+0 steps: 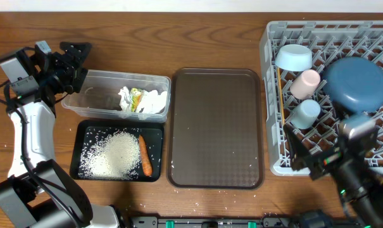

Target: Sort waste into correct bins and load items into the dishwasher rack

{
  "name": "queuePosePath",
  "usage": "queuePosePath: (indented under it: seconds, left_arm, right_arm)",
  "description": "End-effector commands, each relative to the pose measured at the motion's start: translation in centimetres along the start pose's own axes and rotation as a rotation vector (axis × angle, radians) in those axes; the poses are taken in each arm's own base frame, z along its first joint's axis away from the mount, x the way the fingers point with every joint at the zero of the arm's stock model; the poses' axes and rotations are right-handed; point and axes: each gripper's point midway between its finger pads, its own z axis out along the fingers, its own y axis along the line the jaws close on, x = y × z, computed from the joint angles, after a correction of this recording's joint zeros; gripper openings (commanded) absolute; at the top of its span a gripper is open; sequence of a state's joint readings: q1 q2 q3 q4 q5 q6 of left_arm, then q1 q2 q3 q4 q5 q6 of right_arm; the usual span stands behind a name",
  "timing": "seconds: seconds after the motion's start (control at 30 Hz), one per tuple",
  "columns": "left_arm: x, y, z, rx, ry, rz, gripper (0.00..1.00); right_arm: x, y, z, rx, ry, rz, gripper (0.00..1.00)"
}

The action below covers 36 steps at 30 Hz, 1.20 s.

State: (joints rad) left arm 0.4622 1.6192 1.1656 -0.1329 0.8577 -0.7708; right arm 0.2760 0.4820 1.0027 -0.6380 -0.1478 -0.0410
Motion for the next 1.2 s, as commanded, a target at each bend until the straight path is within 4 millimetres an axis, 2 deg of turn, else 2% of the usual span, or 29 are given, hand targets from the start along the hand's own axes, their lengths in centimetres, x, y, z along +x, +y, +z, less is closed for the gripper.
queuePosePath:
  seconds: [0.0,0.23,0.47,0.63,0.93,1.17]
  left_arm:
    - [0.0,-0.8,-0.6,0.014,-0.007,0.009,0.95]
    - [0.0,-0.8,-0.6,0.014,-0.007,0.009,0.95]
    - [0.0,-0.8,-0.6,0.014,-0.007,0.009,0.95]
    - [0.0,-0.8,-0.6,0.014,-0.007,0.009,0.95]
    - [0.0,-0.8,-0.6,0.014,-0.007,0.009,0.95]
    - [0.0,-0.8,-0.6,0.014,-0.007,0.009,0.95]
  right_arm:
    - [3.1,-1.0,-0.1,0.056,-0.03,0.029,0.99]
    - [8.1,-2.3,1.1,0.122,-0.184,0.006,0.99]
    - [10.9,-2.7,2.5,0.126,-0.287,0.021,0.99]
    - [13.6,-3.5,3.4,0.146,-0.268,0.073,0.99]
    - [16.3,-5.3,3.9,0.222,-0.214,0.086,0.99]
    - [17.4,-5.9,4.0,0.248,-0.199,0.091,0.99]
